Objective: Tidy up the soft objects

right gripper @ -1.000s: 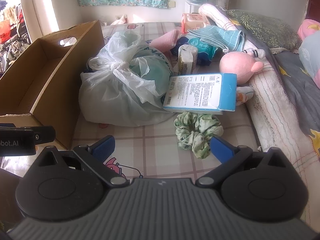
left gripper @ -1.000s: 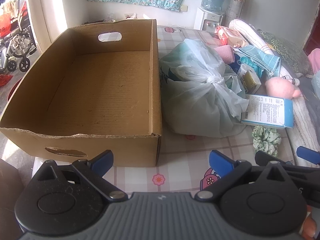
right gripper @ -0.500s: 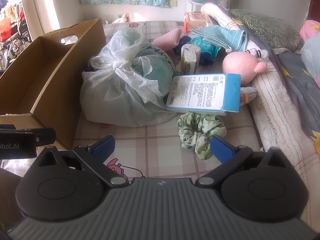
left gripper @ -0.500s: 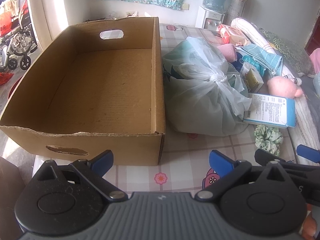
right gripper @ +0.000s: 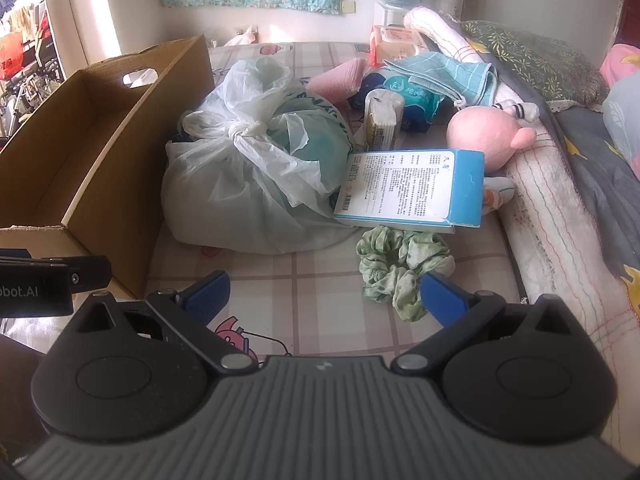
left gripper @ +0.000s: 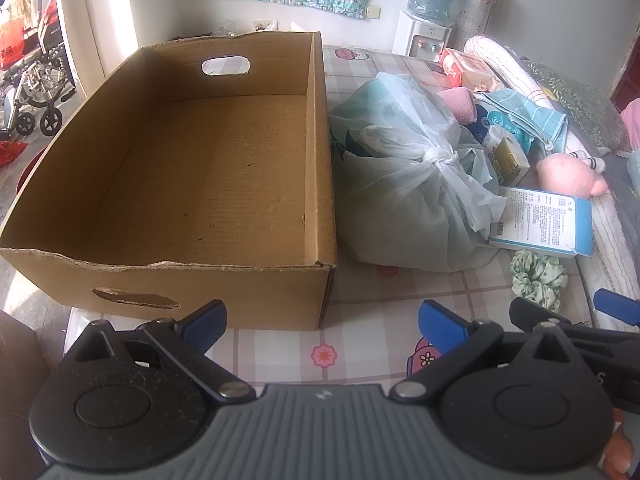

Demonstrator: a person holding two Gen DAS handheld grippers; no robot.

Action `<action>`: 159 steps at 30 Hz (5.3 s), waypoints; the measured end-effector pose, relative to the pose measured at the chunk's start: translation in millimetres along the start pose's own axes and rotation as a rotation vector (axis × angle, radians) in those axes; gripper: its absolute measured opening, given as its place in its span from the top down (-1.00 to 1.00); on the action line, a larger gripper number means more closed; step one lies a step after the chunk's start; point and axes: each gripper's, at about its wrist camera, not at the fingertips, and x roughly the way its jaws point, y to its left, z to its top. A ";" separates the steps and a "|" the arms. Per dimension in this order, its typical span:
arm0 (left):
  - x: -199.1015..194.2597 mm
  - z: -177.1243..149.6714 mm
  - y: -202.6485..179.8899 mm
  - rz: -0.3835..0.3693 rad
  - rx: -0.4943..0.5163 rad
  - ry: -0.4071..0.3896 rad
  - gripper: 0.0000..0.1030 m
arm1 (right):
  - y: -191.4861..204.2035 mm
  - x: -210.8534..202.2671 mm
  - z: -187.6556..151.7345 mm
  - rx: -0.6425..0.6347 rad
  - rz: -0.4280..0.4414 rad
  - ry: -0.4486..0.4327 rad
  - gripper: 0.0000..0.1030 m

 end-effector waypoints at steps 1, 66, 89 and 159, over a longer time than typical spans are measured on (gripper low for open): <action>0.2 0.0 0.4 0.000 -0.001 0.001 -0.99 | 0.0 0.0 0.0 0.000 0.000 0.000 -0.98; 98.2 13.1 -179.9 -0.334 0.407 -0.011 0.45 | -172.6 96.9 48.9 0.337 0.360 -0.085 0.50; 44.2 3.2 -103.7 -0.363 0.347 -0.034 0.28 | -125.6 36.9 28.0 0.238 0.537 -0.119 0.56; 47.9 13.1 -74.5 -0.621 0.115 0.036 0.06 | -128.7 23.3 10.7 0.374 0.523 0.016 0.67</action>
